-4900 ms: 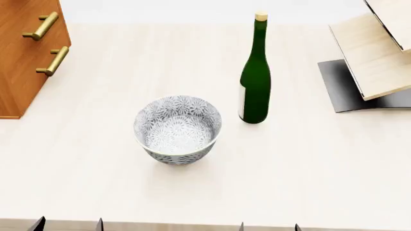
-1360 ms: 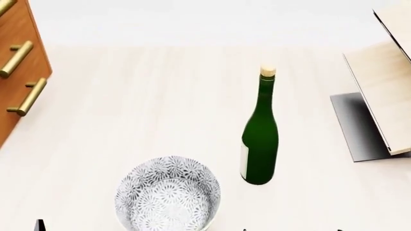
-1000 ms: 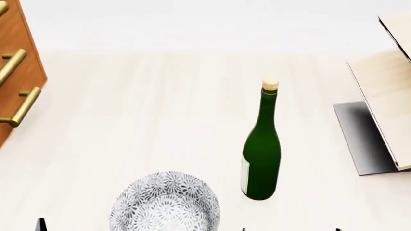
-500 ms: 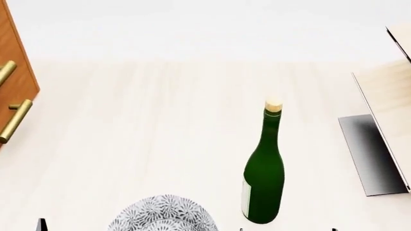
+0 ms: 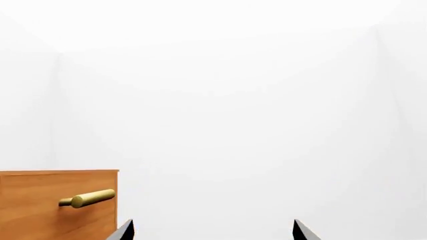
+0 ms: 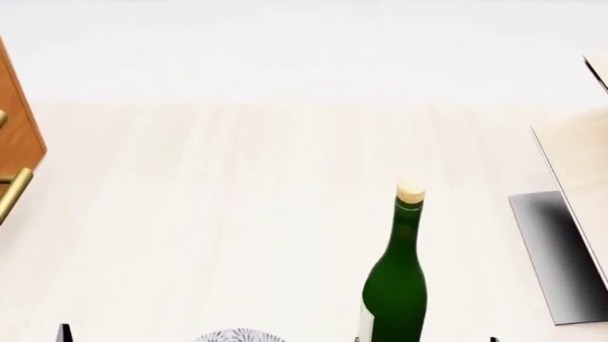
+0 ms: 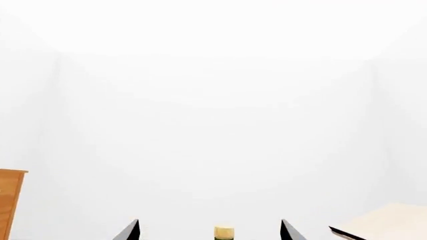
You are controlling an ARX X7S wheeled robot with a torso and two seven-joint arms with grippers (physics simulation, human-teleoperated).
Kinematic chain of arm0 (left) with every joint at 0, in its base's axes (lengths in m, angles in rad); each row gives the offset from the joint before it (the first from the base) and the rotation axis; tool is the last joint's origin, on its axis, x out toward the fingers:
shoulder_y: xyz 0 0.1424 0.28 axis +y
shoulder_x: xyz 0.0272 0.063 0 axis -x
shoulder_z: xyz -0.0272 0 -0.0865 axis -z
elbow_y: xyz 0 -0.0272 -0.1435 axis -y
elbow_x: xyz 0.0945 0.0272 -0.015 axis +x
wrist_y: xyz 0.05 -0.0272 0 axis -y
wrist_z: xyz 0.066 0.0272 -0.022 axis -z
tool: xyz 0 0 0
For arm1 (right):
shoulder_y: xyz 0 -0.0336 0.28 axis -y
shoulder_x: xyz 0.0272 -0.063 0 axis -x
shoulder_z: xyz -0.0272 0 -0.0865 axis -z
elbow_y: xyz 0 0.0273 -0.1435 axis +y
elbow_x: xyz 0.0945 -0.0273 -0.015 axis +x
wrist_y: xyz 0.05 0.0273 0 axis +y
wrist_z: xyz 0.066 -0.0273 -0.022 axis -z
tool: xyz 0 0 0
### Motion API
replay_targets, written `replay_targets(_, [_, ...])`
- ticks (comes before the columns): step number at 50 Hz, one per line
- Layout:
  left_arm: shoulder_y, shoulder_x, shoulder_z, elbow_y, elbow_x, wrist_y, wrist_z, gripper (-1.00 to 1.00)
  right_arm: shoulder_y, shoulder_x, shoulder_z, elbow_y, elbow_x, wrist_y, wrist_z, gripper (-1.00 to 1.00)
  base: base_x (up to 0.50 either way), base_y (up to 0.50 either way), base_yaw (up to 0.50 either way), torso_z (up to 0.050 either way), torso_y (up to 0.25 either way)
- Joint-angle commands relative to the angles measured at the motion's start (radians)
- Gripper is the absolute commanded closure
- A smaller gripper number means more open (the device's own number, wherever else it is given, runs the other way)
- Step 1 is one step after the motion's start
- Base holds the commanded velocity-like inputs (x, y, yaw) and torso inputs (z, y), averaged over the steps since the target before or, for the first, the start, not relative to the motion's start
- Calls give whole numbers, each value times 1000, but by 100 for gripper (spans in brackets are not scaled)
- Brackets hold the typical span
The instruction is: Put the wine bottle on the wine rack.
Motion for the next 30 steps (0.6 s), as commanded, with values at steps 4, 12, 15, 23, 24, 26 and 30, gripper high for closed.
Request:
replay_targets(4, [-3,-7,6,-4,-2,0,-7,-100,7,3,-7,7,-5,14,10,-100,156,0,0,0,0])
replay_targets(12, [-4,-10,11,-5,-2,-1,-11,-100,26,22,-28,17,71,73,-17,-100,25,0,0,0,0])
replay_targets(15, [-6,-11,13,-10,-1,0,-12,-100,22,25,-32,11,79,73,-20,-100,0,0,0,0,0])
replay_targets(23, [-6,-14,16,-9,0,-2,-17,-100,22,31,-34,9,86,73,-18,-100,0,-71,0,0,0])
replay_targets(24, [-7,-14,16,-10,-2,0,-17,-100,21,32,-34,9,83,73,-16,-100,0,-109,0,0,0])
replay_targets(26, [-5,-15,17,-8,-2,0,-18,-100,21,33,-35,9,83,71,-16,-100,0,-113,0,0,0])
replay_targets(30, [-6,-17,18,-10,-2,2,-20,-100,18,36,-36,7,86,67,-14,-100,0,-112,0,0,0])
